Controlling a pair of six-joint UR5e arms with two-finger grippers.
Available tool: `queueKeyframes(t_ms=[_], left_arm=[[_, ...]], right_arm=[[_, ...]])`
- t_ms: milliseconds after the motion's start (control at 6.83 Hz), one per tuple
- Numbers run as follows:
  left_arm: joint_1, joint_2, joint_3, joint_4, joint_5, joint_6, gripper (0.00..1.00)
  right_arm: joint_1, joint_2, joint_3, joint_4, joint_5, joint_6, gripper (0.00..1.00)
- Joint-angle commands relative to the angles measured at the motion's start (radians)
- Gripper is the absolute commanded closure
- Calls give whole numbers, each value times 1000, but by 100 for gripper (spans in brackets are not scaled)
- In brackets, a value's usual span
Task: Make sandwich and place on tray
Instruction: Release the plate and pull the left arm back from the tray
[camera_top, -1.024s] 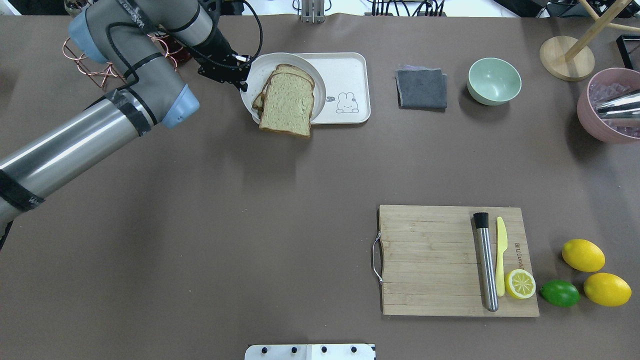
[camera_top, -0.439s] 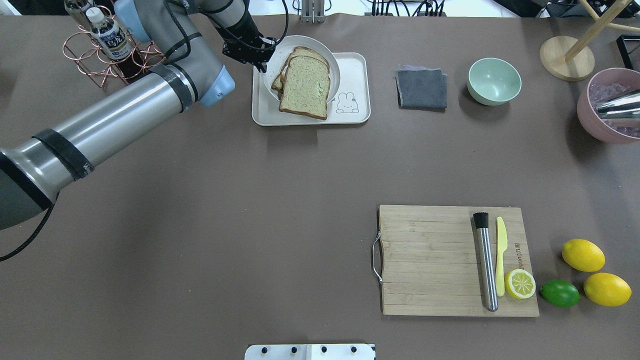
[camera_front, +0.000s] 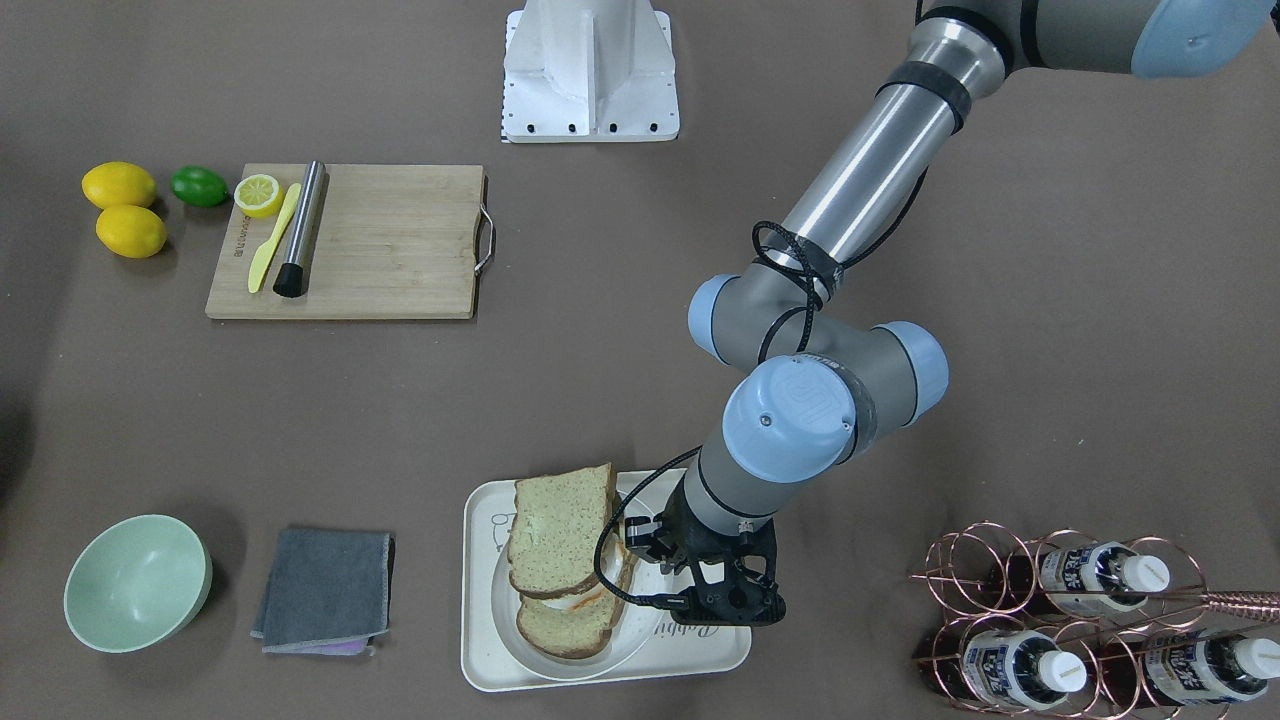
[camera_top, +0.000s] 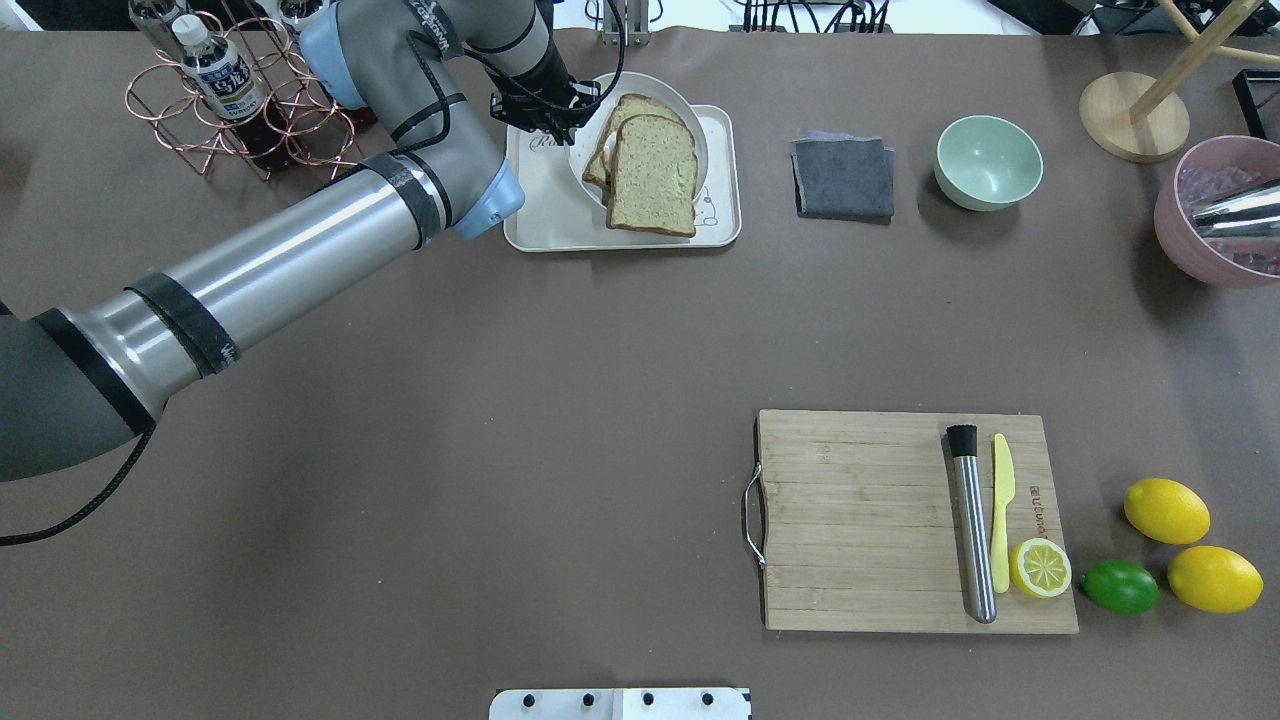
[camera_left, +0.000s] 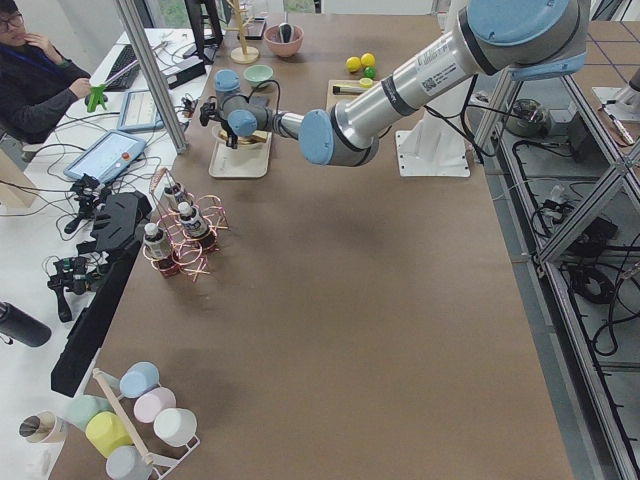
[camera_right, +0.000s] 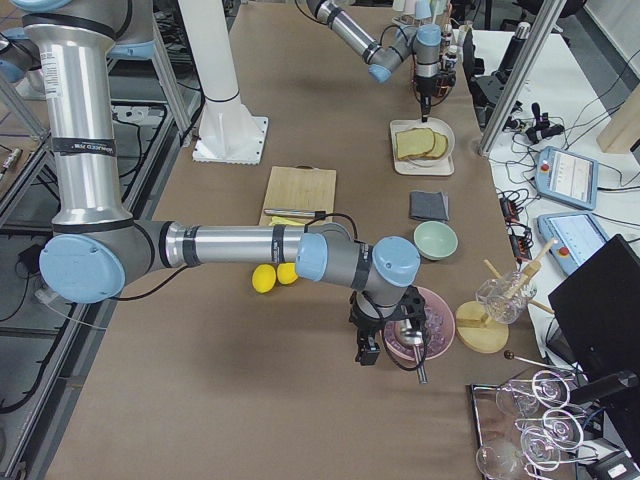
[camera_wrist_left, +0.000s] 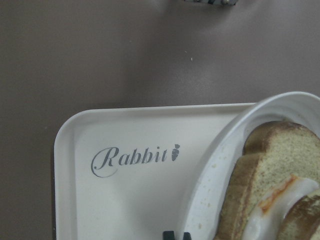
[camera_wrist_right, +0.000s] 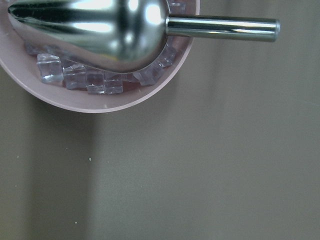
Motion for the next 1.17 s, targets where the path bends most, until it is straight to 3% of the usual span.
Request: queueKeyframes(t_ms=[0,146,293,585,1024], left_arm=[[-23,5,1,-2,23,2,1],[-31,8,-6,-2,24,7,1],[-34,63,-74,-1,24,7,1],[-40,362,-522,98,18,10,1],[-46,682,-992,261,0,25,2]], right_arm=[[1,-7,0,2,2,0,0],[1,-8,0,2,4,0,0],[1,-12,0,2,4,0,0],[-1,-12,0,2,4,0,0],[-1,-12,0,2,4,0,0]])
